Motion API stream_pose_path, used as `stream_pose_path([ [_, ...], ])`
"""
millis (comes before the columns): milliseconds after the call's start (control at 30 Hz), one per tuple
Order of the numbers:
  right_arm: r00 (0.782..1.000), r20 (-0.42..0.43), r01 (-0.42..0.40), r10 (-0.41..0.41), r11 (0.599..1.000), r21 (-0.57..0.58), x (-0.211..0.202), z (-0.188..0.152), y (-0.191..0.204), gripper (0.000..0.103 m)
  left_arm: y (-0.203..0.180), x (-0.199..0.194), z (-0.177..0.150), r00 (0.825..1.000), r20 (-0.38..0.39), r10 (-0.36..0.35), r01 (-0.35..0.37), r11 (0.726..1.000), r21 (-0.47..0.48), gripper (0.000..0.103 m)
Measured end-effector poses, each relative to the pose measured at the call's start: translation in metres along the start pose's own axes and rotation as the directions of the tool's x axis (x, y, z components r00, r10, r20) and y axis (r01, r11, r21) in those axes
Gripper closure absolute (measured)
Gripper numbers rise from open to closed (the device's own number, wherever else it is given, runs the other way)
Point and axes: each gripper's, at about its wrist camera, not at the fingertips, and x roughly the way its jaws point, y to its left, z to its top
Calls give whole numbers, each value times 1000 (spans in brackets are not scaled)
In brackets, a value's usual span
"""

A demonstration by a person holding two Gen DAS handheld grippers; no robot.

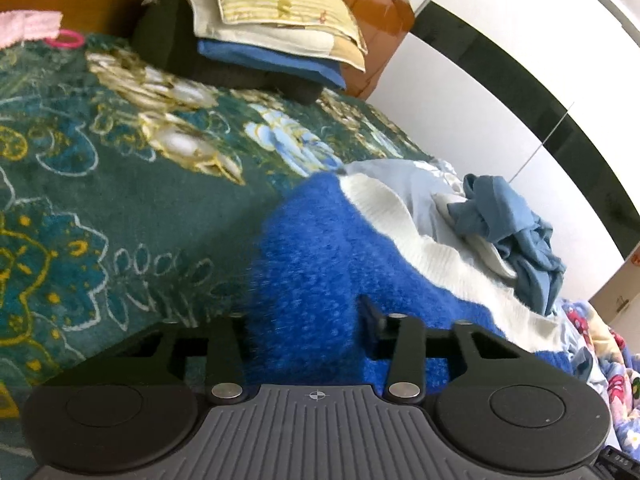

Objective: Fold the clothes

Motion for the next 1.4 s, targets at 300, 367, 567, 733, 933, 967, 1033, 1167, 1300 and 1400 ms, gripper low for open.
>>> stream_pose_path([
  [300, 997, 67, -47, 49, 998, -34, -40, -2, 11, 77, -8, -38, -5, 1000, -14, 13, -12, 997, 71, 78],
  [367, 996, 67, -49, 51, 998, -33, -51, -3, 11, 77, -8, -51, -10, 1000, -26, 10, -8, 996, 84, 78],
  [567, 996, 59, -59, 61, 997, -43, -99, -16, 4, 77, -6, -98, -31, 998, -64, 3, 6, 989, 146, 78],
  [733, 996, 60, -71, 73, 997, -25, -144, -32, -8, 78, 2, -130, -47, 996, -82, -16, 29, 987, 155, 78],
  [933, 999, 24, -41, 41, 999, 5, -151, -42, -23, 78, 9, -132, -57, 996, -91, 7, 9, 986, 166, 75],
  [967, 999, 13, -32, 32, 999, 20, -149, -43, -26, 78, 9, -132, -58, 996, -91, 9, 6, 985, 171, 74],
  [1033, 1000, -5, -18, 18, 998, 52, -144, -46, -34, 78, 9, -135, -57, 996, -88, 13, 4, 983, 181, 71],
  [1167, 1000, -21, -9, 10, 998, 65, -139, -51, -42, 76, 8, -145, -54, 997, -77, 31, -13, 975, 221, 66],
  [1300, 1000, -29, -1, 3, 998, 62, -136, -54, -45, 68, 6, -157, -51, 997, -31, 74, -63, 958, 280, 56],
  [1400, 1000, -29, 11, -10, 999, 40, -136, -56, -44, 63, 2, -170, -47, 995, 21, 100, -101, 947, 305, 38],
])
